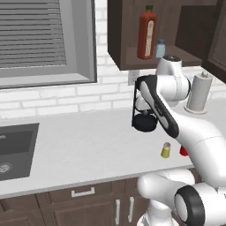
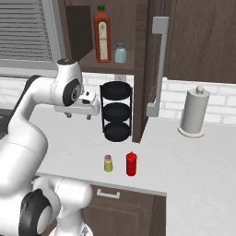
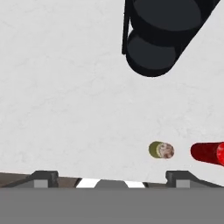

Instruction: Put the shaker and condiment bottle from the counter next to their counterparts in the cabinet.

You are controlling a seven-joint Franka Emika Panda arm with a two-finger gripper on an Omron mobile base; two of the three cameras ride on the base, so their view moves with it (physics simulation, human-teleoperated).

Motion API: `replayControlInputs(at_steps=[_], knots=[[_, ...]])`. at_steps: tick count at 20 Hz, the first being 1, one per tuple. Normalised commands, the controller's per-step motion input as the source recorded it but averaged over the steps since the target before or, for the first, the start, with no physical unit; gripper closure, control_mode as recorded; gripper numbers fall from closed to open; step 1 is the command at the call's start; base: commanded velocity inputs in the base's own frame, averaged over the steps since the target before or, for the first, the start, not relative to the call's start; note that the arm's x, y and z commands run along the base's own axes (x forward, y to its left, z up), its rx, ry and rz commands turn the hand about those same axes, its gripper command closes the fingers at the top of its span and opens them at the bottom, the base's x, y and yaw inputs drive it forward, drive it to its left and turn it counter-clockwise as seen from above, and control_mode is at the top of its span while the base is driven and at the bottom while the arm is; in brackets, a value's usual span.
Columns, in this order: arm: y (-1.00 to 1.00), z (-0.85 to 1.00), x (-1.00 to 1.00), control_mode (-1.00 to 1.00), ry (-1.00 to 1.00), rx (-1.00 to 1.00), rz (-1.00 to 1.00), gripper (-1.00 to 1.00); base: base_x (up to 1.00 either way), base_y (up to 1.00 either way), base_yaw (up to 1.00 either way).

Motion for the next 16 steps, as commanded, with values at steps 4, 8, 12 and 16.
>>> replayControlInputs(at_steps=[4,8,12,16], knots=[[-0.15,-0.25,-0.12,-1.0,0.0,0.04,0.0,-1.0,0.0,0.0,0.0],[-0.12,-0.27,-0.1,-1.0,0.0,0.01,-0.03,-1.0,0.0,0.0,0.0],[-0.15,-0.33,-0.06,-1.0,0.0,0.0,-0.06,-1.0,0.0,0.0,0.0],[-0.21,-0.4,-0.02,-1.0,0.0,0.0,-0.07,-1.0,0.0,0.0,0.0]])
